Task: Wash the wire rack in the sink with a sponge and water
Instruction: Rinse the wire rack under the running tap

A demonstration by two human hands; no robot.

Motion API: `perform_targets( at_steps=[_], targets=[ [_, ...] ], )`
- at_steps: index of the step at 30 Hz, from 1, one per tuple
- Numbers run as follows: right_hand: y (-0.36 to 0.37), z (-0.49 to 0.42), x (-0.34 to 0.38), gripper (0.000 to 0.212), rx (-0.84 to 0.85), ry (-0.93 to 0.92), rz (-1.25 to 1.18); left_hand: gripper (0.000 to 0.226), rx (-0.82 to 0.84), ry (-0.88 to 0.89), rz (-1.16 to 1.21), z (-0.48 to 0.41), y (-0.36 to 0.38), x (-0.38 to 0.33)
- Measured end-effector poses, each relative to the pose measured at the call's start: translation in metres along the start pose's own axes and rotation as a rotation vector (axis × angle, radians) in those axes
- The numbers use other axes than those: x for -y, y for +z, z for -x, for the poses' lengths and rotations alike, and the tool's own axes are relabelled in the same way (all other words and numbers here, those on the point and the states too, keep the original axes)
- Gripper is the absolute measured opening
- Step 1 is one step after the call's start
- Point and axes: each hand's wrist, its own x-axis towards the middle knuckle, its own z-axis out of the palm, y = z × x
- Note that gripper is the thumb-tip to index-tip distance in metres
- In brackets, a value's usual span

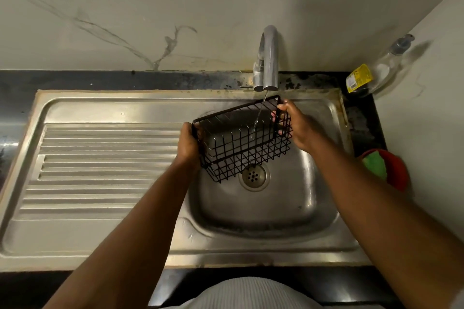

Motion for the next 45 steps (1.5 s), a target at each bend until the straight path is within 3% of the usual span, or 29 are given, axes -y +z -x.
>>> perform_targets(
  at_steps=[6, 9, 13, 17, 19, 22, 26, 29, 31, 34, 38, 40, 42, 45],
  targets=[
    [0.005, 0.011, 0.019, 0.03, -0.025, -0.263, 0.154, 0.053, 0.106, -0.177, 0.292, -0.001, -0.003, 0.017],
    [0.006, 0.013, 0.038, 0.028, -0.027, -0.317, 0.233, 0.039, 0.217, -0.329, 0.462, -0.007, -0.009, 0.001],
    [0.016, 0.014, 0.048, 0.041, 0.002, -0.4, 0.501, 0.021, 0.278, -0.061, 0.114, -0.021, -0.019, -0.031],
    [0.042, 0.015, 0.048, 0.061, 0.057, -0.529, 0.886, 0.041, 0.433, 0.152, -0.213, -0.023, 0.016, -0.053],
    [0.051, 0.017, 0.049, 0.062, 0.062, -0.614, 0.946, 0.046, 0.296, 0.233, -0.304, -0.018, 0.037, -0.047],
    [0.06, 0.026, 0.051, 0.064, 0.052, -0.614, 0.921, 0.04, 0.052, 0.334, -0.182, -0.006, 0.056, -0.033],
    [0.069, 0.034, 0.045, 0.071, 0.101, -0.662, 0.88, 0.041, -0.007, 0.286, -0.168, -0.004, 0.069, -0.026],
    [0.068, 0.039, 0.033, 0.077, 0.147, -0.786, 0.874, 0.048, -0.147, 0.25, -0.047, -0.001, 0.071, -0.026],
    [0.062, 0.041, 0.023, 0.071, 0.182, -0.85, 0.789, 0.056, -0.151, 0.258, -0.056, -0.002, 0.069, -0.027],
    [0.049, 0.036, 0.017, 0.06, 0.213, -0.654, 0.718, 0.065, -0.122, 0.243, -0.091, 0.0, 0.067, -0.03],
    [0.033, 0.016, 0.022, 0.06, 0.087, -0.099, 0.732, 0.064, -0.1, 0.229, -0.063, 0.006, 0.071, -0.027],
    [0.032, 0.013, 0.03, 0.051, 0.072, 0.055, 0.689, 0.065, -0.123, 0.198, -0.069, 0.009, 0.074, -0.025],
    [0.041, 0.018, 0.039, 0.05, 0.054, 0.044, 0.653, 0.069, -0.185, 0.165, -0.038, 0.009, 0.079, -0.026],
    [0.071, 0.037, 0.051, 0.054, 0.022, -0.203, 0.869, 0.06, -0.261, 0.125, -0.051, 0.008, 0.086, -0.035]
  ],
)
